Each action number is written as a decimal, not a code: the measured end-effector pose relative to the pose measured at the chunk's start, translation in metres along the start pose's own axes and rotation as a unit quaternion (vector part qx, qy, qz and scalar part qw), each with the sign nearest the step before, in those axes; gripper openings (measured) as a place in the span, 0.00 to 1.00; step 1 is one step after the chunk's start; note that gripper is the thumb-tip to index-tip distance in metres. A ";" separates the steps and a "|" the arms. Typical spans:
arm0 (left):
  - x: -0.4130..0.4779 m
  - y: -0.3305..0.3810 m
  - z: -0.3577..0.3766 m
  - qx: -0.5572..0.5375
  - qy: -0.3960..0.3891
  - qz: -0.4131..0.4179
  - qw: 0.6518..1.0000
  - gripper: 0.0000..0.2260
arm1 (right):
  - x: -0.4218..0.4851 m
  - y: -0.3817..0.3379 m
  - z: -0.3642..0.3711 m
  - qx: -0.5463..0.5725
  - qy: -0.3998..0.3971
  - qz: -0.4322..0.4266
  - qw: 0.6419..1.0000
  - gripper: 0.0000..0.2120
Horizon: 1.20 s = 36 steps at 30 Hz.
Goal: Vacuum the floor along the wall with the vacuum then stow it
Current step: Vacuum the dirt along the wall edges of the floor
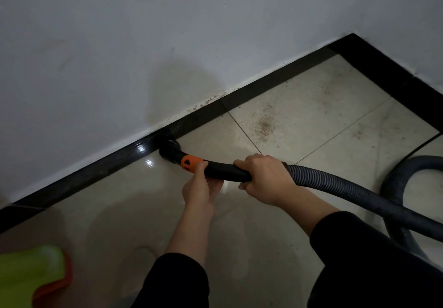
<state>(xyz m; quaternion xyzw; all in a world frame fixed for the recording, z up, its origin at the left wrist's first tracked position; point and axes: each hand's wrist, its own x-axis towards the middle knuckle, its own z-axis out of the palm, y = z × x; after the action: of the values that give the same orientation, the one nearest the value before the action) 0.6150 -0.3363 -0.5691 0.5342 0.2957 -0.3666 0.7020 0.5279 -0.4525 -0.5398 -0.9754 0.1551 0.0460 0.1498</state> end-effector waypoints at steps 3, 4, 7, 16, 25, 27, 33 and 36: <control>-0.002 0.000 0.002 0.004 -0.012 -0.002 1.000 0.12 | -0.001 0.002 -0.001 -0.004 0.004 0.005 1.000 0.11; -0.002 0.000 0.003 0.004 -0.015 -0.004 1.000 0.11 | -0.002 0.002 -0.002 -0.004 0.004 0.007 1.000 0.11; -0.003 -0.001 0.010 0.009 -0.029 -0.009 0.999 0.12 | -0.004 0.007 -0.004 -0.008 0.007 0.020 1.000 0.11; 0.001 -0.006 0.040 0.051 -0.073 -0.033 0.996 0.14 | -0.014 0.029 -0.012 -0.003 0.022 0.082 0.996 0.11; 0.010 -0.012 0.066 0.078 -0.112 -0.047 0.990 0.13 | -0.018 0.048 -0.017 -0.010 0.036 0.131 0.991 0.10; 0.012 -0.013 0.072 0.085 -0.117 -0.051 0.988 0.12 | -0.018 0.052 -0.017 -0.006 0.038 0.140 0.989 0.10; 0.018 -0.018 0.083 0.101 -0.124 -0.053 0.986 0.07 | -0.017 0.060 -0.019 -0.014 0.040 0.157 0.987 0.10; 0.018 -0.019 0.088 0.103 -0.136 -0.052 0.984 0.07 | -0.018 0.063 -0.019 -0.019 0.044 0.165 0.985 0.10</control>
<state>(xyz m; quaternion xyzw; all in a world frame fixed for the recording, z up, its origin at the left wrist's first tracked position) 0.6115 -0.4280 -0.5716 0.5324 0.1855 -0.5003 0.6571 0.4921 -0.5102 -0.5363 -0.9402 0.3193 0.0295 0.1148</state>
